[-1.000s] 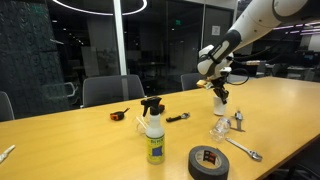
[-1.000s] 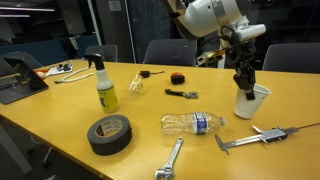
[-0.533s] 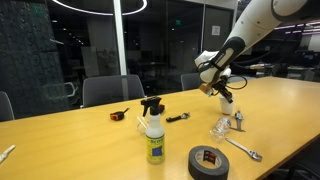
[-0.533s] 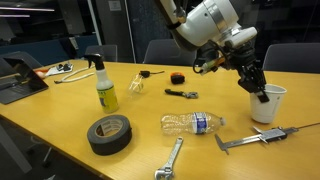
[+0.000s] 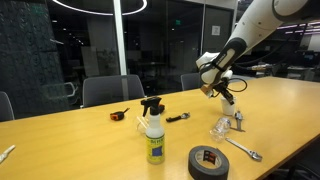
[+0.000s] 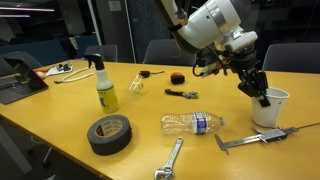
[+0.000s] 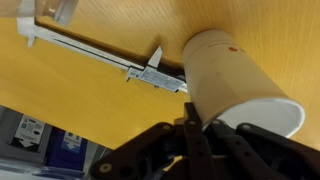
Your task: Pick the cup and put it upright
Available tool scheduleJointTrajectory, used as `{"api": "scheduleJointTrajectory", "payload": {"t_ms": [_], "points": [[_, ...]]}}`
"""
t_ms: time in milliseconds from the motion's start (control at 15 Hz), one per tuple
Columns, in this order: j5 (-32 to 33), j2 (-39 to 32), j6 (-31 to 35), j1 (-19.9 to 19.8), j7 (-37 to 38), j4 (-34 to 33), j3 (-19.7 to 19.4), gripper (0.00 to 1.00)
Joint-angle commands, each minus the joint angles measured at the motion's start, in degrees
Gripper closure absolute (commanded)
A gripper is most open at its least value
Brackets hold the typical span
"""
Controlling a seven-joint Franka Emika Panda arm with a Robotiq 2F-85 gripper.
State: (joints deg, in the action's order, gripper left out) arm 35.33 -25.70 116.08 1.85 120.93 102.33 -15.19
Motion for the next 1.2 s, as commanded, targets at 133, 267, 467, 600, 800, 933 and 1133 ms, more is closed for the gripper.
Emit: {"api": "scheduleJointTrajectory", "payload": {"t_ms": [133, 267, 467, 600, 800, 933, 1133], "points": [[-2.6, 2.2, 1.8, -2.0, 2.0, 1.9, 1.1, 0.97], [-3.4, 2.3, 2.0, -2.2, 2.1, 1.9, 1.0, 0.96], [-4.4, 2.3, 1.9, -2.5, 2.1, 1.8, 0.9, 0.70], [-4.9, 2.2, 1.9, -2.5, 2.1, 1.7, 0.9, 0.61], [-5.7, 2.3, 2.0, -2.5, 2.2, 1.6, 0.7, 0.38], [-5.9, 2.3, 2.1, -2.5, 2.2, 1.6, 0.7, 0.23], [-5.8, 2.5, 2.2, -2.6, 2.4, 1.6, 0.5, 0.02]]}}
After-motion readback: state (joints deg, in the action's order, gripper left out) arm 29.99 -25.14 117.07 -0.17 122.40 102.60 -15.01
